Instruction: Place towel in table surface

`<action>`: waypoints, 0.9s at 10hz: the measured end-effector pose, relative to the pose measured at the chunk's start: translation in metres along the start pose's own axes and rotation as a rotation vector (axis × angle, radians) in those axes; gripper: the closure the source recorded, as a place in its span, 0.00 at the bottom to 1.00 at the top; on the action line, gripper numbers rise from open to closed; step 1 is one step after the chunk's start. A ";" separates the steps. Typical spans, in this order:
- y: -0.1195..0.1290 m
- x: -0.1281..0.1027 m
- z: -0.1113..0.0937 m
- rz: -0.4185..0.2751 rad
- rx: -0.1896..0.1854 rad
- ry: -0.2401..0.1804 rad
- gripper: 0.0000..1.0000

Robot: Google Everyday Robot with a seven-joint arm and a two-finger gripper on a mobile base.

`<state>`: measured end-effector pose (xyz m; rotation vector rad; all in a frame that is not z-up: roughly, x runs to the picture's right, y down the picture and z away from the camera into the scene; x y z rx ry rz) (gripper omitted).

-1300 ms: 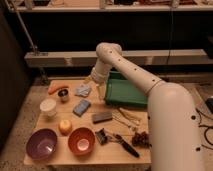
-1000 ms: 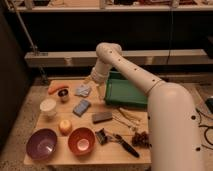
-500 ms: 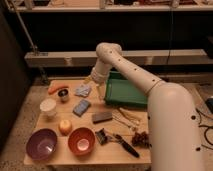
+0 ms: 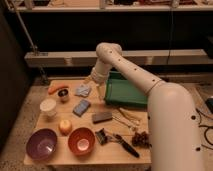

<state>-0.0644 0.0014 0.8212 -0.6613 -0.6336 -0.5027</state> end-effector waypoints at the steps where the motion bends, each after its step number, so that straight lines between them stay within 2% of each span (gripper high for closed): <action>1: 0.000 0.000 0.000 0.000 0.000 0.000 0.20; 7: -0.001 0.000 -0.001 0.000 0.005 0.007 0.20; 9: -0.015 0.007 -0.003 0.001 0.056 0.081 0.20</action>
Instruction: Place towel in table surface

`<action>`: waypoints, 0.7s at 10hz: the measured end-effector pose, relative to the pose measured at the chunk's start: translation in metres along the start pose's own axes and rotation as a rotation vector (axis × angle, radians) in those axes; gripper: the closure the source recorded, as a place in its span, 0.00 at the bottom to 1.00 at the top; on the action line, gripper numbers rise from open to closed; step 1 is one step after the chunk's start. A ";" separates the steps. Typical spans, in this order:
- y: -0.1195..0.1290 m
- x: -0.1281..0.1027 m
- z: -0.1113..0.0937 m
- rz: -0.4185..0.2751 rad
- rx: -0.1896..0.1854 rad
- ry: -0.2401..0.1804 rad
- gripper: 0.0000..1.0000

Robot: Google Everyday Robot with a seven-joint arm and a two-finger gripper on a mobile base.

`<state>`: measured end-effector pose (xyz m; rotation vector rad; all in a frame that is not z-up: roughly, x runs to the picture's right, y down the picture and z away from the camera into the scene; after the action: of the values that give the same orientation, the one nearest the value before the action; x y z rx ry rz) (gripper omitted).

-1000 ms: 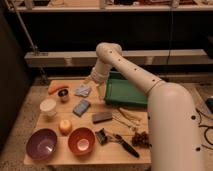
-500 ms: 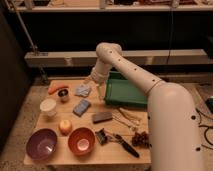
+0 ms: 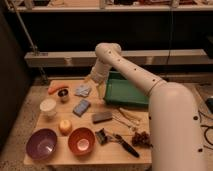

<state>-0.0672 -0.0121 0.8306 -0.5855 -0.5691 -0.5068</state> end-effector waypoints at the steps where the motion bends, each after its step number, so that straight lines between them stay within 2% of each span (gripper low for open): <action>1: -0.008 0.002 0.003 -0.003 0.024 0.023 0.20; 3: -0.018 0.008 0.009 -0.016 0.083 0.062 0.20; 7: -0.050 0.019 0.027 -0.066 0.135 0.066 0.20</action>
<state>-0.0921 -0.0364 0.8796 -0.4206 -0.5565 -0.5438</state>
